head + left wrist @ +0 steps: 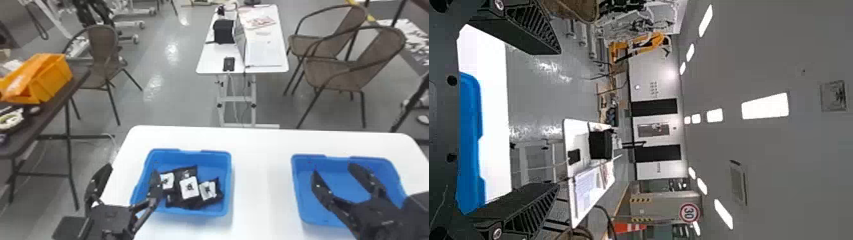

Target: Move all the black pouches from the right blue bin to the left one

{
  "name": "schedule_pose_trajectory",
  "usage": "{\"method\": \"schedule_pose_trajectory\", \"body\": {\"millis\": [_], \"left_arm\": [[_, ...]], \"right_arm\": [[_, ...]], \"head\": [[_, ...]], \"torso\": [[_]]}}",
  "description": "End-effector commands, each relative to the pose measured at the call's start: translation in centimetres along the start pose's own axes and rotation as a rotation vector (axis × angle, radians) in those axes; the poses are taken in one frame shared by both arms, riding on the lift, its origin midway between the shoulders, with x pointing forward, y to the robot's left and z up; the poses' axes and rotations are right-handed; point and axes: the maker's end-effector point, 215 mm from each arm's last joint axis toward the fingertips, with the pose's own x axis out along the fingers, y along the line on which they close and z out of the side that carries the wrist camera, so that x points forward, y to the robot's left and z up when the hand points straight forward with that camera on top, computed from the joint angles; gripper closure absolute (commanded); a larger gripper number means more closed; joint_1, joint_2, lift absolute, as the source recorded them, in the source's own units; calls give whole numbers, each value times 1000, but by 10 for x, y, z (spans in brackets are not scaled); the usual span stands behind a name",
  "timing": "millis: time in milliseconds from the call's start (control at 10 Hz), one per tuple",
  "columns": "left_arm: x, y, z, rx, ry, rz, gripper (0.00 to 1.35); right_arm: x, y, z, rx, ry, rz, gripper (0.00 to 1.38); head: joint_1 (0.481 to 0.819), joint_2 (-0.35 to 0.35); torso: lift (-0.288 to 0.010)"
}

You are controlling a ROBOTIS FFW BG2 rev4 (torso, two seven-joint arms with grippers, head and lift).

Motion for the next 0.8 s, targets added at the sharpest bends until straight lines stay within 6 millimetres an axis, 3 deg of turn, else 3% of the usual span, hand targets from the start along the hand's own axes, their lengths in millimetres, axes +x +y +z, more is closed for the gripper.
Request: {"method": "schedule_pose_trajectory", "body": {"millis": [0,200,300,700], "left_arm": [[-14,0,-7,15,34,13,76],[-18,-5,3,51,34,64,81],[-15,-8,6,48,27,61,84],[-12,-16,3,-1,44,83,84]], "right_arm": [[-29,6,-17,23,26,-7,254],[-66,-5,-34,31,54,-68,256],[-72,-10,-37,16,62,-78,256],[-69,-11,-35,8,51,-69,256]], "head": [[695,138],[695,148],[695,131],[695,97]], "torso": [[10],[10],[10],[10]]}}
